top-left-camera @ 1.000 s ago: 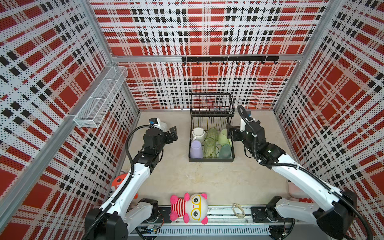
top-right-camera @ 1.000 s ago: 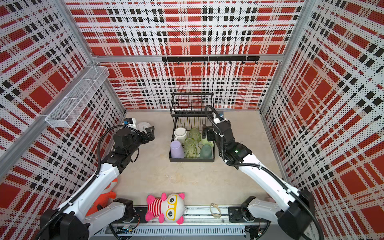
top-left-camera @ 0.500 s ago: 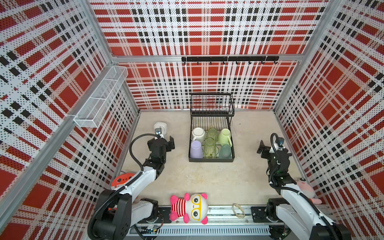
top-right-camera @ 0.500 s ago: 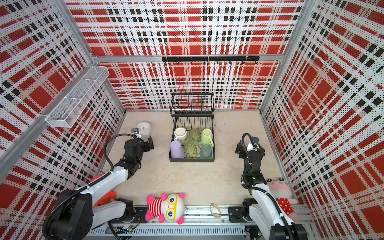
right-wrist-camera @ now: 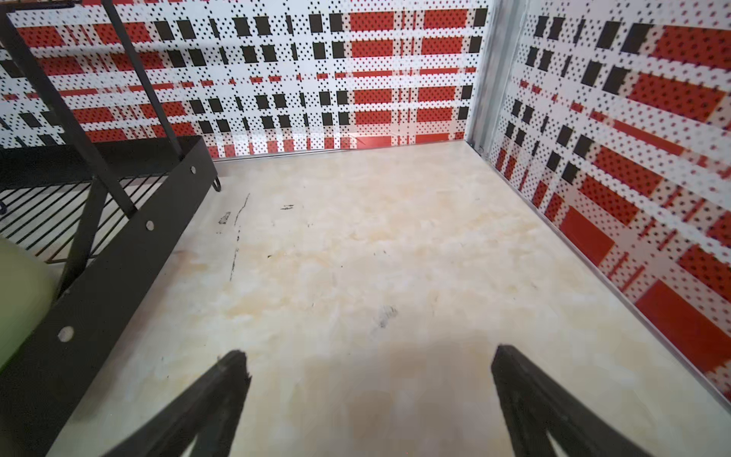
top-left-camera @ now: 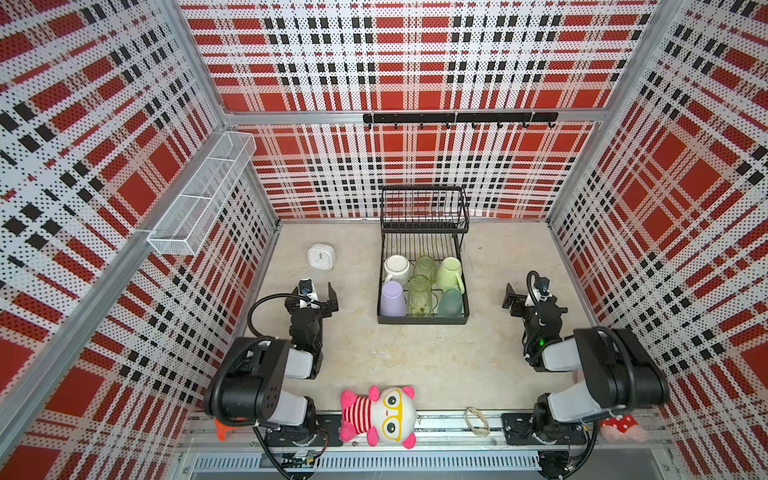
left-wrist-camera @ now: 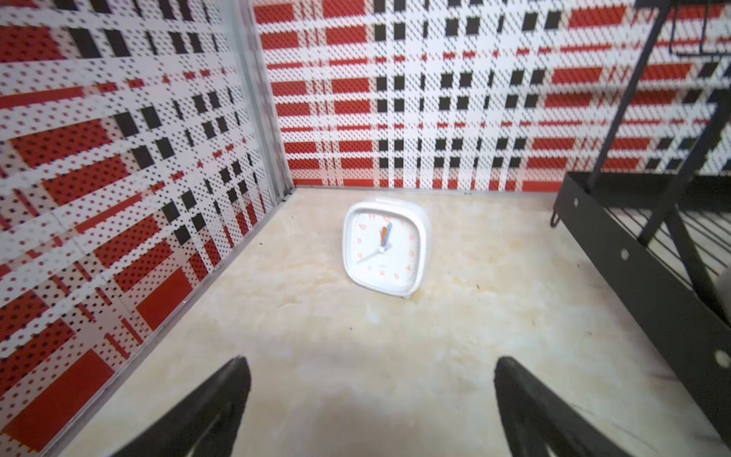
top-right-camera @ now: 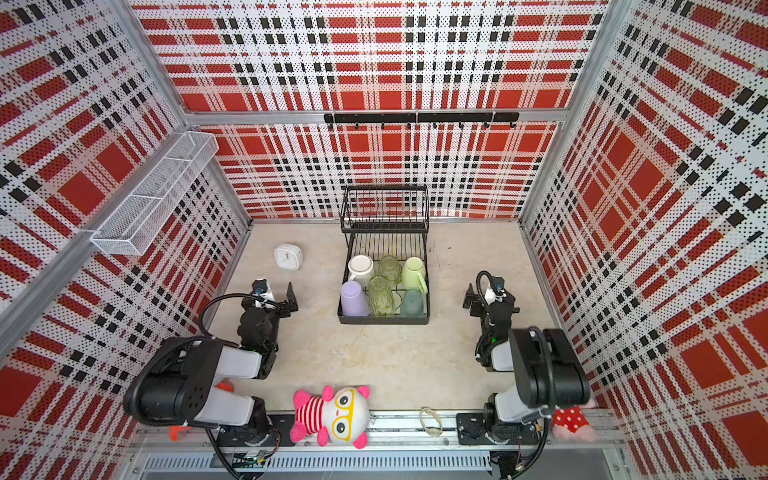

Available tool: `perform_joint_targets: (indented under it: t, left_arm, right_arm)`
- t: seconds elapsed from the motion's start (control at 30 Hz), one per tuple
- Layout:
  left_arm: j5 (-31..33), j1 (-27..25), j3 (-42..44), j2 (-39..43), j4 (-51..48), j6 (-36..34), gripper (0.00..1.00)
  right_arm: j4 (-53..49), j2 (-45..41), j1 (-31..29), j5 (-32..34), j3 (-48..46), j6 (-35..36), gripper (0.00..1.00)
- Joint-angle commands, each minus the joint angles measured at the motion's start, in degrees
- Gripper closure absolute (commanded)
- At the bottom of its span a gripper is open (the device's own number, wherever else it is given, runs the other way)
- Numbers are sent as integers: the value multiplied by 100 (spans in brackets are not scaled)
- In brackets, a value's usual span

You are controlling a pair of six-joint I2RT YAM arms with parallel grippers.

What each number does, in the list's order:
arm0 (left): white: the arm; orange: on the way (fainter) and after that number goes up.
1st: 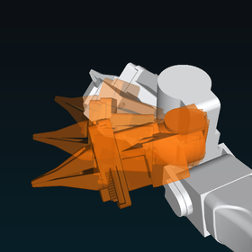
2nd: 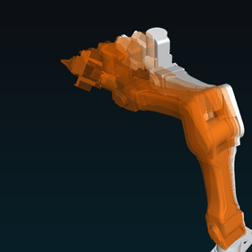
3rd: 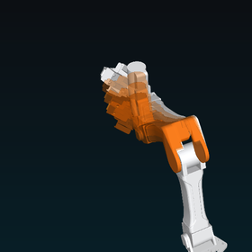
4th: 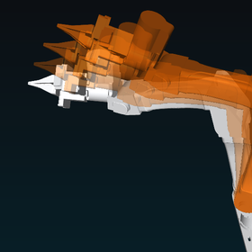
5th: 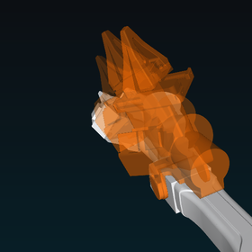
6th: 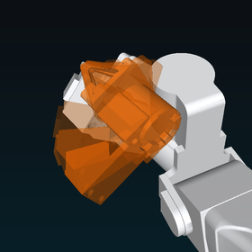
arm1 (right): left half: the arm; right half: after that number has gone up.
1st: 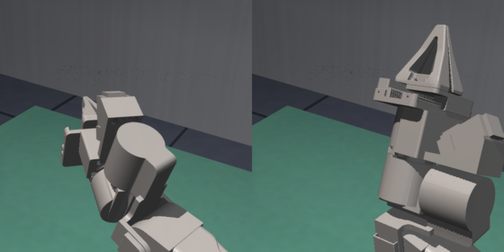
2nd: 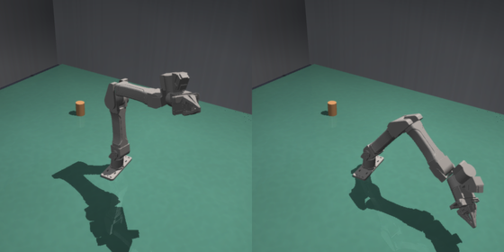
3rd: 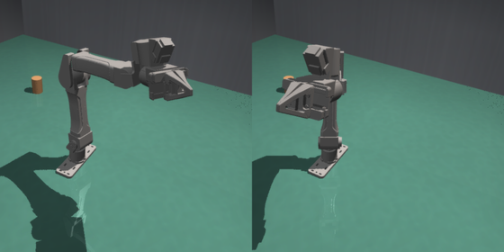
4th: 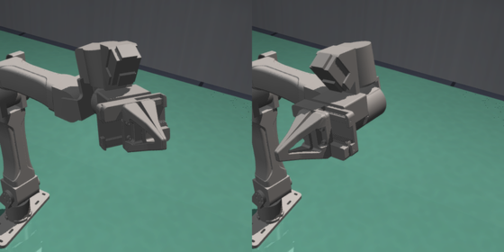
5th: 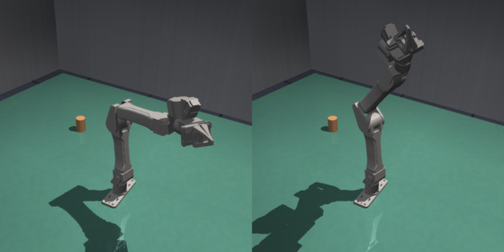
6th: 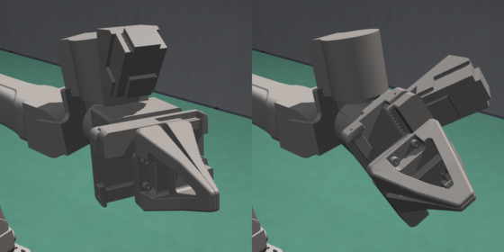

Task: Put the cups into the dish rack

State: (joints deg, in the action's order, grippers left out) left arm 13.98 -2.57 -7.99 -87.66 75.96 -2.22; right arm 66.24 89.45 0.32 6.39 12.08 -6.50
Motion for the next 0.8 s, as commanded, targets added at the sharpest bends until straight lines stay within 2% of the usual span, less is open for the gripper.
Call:
perform_joint_targets:
  t: [0.0, 0.07, 0.13, 0.17, 0.23, 0.3, 0.47, 0.53, 0.77]
  left_arm:
    - [-176, 56, 92, -280, 1378, 161, 2]
    - [-263, 63, -165, -125, 593, 102, 2]
    - [-482, 155, -171, -311, 957, 194, 2]
    - [-477, 160, -179, -290, 892, 177, 2]
    - [-519, 175, -210, -281, 828, 192, 2]
    - [-551, 200, -212, -272, 807, 206, 2]
    - [-391, 155, -252, -254, 721, 207, 2]
    - [-240, 125, -329, -253, 567, 220, 2]
    - [-317, 184, -370, -256, 483, 288, 2]
  right_arm:
    - [190, -55, -58, 56, 246, 44, 0]
    - [193, 51, -78, 115, 330, 71, 0]
    - [71, -15, -76, 106, 347, 52, 0]
    - [357, 93, -80, 105, 306, 94, 0]
    - [35, -17, -84, 82, 363, 70, 0]
    - [276, 71, -101, 108, 331, 127, 0]
    - [-98, 61, -126, -138, 505, 266, 0]
    - [-130, 83, -207, -28, 535, 316, 0]
    - [-102, 77, -212, -55, 526, 316, 0]
